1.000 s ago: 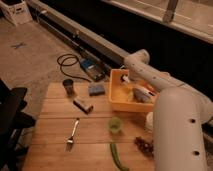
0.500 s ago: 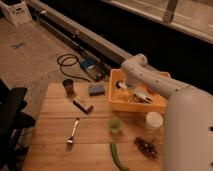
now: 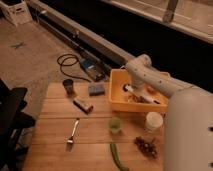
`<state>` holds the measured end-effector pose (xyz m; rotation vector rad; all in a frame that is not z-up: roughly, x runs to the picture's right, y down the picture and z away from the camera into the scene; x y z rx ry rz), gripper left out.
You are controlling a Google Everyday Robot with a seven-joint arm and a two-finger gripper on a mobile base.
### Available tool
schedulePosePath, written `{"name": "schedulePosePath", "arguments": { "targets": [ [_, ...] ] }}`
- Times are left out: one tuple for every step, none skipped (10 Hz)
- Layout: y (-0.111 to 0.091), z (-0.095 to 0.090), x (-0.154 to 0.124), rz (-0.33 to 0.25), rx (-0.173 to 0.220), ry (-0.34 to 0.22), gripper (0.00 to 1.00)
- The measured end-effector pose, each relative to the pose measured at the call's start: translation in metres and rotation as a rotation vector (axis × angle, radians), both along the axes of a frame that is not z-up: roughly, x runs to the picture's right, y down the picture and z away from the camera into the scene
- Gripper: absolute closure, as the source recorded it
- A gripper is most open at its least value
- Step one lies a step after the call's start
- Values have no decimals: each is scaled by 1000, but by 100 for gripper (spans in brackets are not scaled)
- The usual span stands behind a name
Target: Wipe tray with brush
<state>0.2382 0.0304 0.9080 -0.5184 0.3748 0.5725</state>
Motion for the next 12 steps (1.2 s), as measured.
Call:
{"name": "schedulePosePath", "arguments": {
  "targets": [
    [-11, 7, 7, 11, 11, 15, 100],
    [-24, 16, 9, 23, 27, 20, 100],
    [-34, 22, 7, 31, 42, 14, 100],
    [-46, 28, -1, 35, 62, -9, 100],
    [-50, 31, -11, 36, 77, -33, 100],
    [-51, 30, -22, 37, 86, -59, 100],
    [-49, 26, -38, 37, 93, -96, 100],
    [-41, 18, -44, 35, 95, -127, 100],
    [-34, 10, -45, 34, 93, -144, 100],
    [-25, 3, -49, 32, 84, -162, 100],
    [-16, -3, -52, 29, 69, -178, 100],
    [-6, -8, -56, 32, 47, -191, 100]
  ]
}}
